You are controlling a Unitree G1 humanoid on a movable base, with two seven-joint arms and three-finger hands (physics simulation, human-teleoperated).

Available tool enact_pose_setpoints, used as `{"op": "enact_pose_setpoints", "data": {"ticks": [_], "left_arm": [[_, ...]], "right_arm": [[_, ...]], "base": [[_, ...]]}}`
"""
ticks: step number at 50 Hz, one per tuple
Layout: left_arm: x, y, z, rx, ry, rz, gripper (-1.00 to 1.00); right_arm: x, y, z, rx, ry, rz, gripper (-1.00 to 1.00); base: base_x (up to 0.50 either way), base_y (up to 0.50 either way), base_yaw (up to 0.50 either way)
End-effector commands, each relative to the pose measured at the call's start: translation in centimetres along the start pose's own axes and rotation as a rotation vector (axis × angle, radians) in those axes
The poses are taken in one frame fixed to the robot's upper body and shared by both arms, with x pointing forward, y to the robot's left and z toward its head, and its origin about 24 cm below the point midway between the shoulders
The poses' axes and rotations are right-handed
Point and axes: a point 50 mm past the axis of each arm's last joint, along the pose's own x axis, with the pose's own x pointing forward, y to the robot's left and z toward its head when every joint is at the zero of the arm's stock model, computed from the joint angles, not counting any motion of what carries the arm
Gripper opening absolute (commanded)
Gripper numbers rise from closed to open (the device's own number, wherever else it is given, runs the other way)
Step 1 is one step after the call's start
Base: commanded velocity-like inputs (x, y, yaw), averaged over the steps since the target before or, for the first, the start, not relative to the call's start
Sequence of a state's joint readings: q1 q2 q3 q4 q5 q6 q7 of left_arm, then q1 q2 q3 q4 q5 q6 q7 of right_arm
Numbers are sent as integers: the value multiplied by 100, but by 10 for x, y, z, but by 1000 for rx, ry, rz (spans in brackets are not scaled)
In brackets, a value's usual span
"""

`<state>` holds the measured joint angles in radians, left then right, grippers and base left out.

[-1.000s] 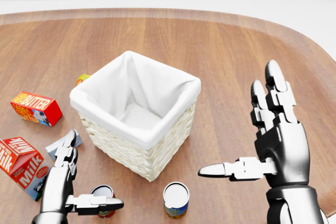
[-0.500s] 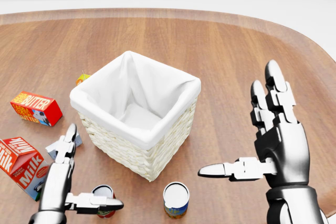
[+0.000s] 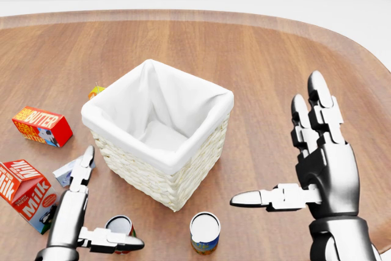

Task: Pick up the tomato sauce, and put it in the basket.

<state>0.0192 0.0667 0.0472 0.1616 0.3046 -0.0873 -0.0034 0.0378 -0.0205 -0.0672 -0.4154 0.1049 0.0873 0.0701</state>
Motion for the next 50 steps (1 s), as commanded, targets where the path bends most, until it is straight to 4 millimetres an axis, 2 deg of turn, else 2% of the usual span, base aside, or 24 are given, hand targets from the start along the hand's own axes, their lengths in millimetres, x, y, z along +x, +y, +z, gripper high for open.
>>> {"op": "enact_pose_setpoints", "data": {"ticks": [1,26,44,50], "left_arm": [[0,1,1,32,-7,-1,97],[0,-5,-11,97,47,-13,97],[-2,-4,-8,132,32,-15,97],[-1,-5,-14,139,56,-12,96]], "right_arm": [[0,0,-1,0,3,0,100],[1,-1,1,0,-3,-1,100],[1,-1,-2,1,7,-2,100],[0,0,-2,1,8,0,100]], "base": [[0,0,0],[0,0,0],[0,0,0],[0,0,0]]}}
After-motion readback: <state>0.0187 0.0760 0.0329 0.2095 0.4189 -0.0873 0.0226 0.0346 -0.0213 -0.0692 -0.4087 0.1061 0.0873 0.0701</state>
